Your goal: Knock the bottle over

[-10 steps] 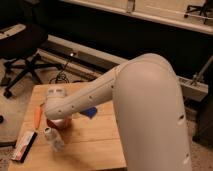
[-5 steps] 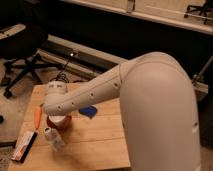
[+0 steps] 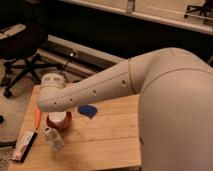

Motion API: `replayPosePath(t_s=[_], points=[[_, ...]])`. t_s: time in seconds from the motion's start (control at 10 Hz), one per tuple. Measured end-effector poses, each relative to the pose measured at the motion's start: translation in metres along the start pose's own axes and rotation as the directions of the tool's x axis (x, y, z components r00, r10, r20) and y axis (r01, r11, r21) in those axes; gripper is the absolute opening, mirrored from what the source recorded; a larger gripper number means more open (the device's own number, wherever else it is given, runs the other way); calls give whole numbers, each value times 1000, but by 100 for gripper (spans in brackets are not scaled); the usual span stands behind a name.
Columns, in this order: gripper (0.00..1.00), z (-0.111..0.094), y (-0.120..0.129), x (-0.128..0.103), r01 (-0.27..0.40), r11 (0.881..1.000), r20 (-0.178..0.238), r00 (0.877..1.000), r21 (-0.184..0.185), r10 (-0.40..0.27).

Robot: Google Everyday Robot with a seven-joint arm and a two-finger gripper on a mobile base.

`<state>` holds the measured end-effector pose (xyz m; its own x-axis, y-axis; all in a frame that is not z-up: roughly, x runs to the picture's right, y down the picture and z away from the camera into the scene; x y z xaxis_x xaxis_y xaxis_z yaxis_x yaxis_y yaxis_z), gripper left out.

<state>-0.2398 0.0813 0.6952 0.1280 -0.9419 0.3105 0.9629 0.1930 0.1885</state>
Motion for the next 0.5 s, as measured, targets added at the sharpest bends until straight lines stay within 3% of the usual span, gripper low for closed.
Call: replayPosePath(t_s=[0.2, 0.3, 0.4, 0.5], points=[[40, -19, -30, -7, 20, 994, 1, 1000, 104, -20], [28, -31, -51, -17, 26, 981, 16, 999, 190, -29], [17, -39, -64, -28, 31, 968, 35, 999, 248, -41], [9, -43, -72, -38, 39, 958, 51, 997, 283, -56]])
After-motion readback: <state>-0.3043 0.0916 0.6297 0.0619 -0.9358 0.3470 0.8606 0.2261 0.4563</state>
